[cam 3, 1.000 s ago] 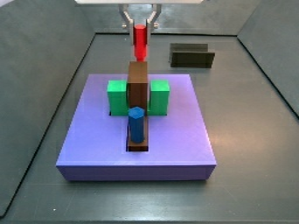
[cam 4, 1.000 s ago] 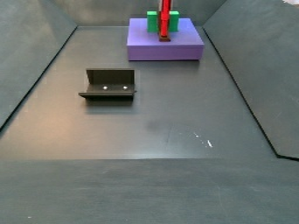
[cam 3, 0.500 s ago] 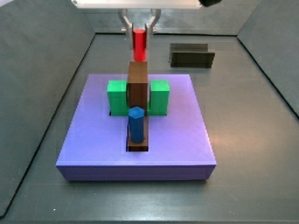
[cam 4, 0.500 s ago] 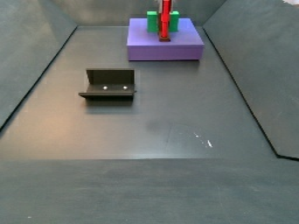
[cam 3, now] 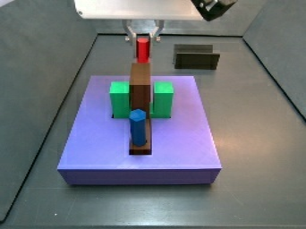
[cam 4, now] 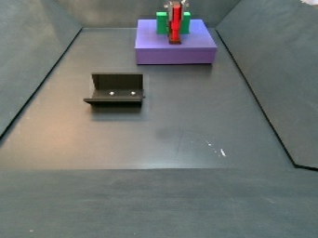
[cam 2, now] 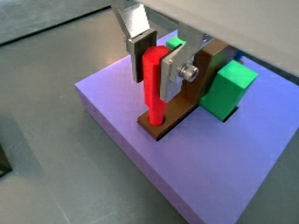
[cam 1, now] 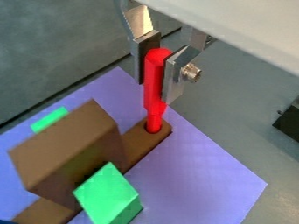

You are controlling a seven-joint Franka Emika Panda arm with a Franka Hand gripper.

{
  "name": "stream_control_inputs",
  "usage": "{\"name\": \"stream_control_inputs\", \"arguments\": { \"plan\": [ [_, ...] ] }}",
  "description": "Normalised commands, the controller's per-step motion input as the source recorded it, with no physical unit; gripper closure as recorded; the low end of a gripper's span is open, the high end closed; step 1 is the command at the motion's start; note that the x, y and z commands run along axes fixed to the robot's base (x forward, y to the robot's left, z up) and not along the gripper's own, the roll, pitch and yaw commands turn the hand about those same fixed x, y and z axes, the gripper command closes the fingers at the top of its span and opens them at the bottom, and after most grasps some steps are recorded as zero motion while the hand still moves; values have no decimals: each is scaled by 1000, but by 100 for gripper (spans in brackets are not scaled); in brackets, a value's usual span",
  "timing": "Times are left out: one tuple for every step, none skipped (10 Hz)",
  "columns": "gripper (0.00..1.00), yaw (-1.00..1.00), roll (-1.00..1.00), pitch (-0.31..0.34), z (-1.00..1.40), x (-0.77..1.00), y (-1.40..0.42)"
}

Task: Pick up the red object. Move up. Move to above the board. Insert the red object.
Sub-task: Insert the red object.

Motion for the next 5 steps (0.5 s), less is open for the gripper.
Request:
{"name": "stream_control_inputs", "arguments": {
  "plan": [
    [100, 26, 99, 0, -237, 43, 0],
    [100, 51, 96, 0, -274, 11, -126],
    [100, 40, 87, 0, -263, 31, -163],
    [100, 29, 81, -3, -280, 46, -169],
    [100, 17, 84, -10, -334, 34, -146]
  ]
}}
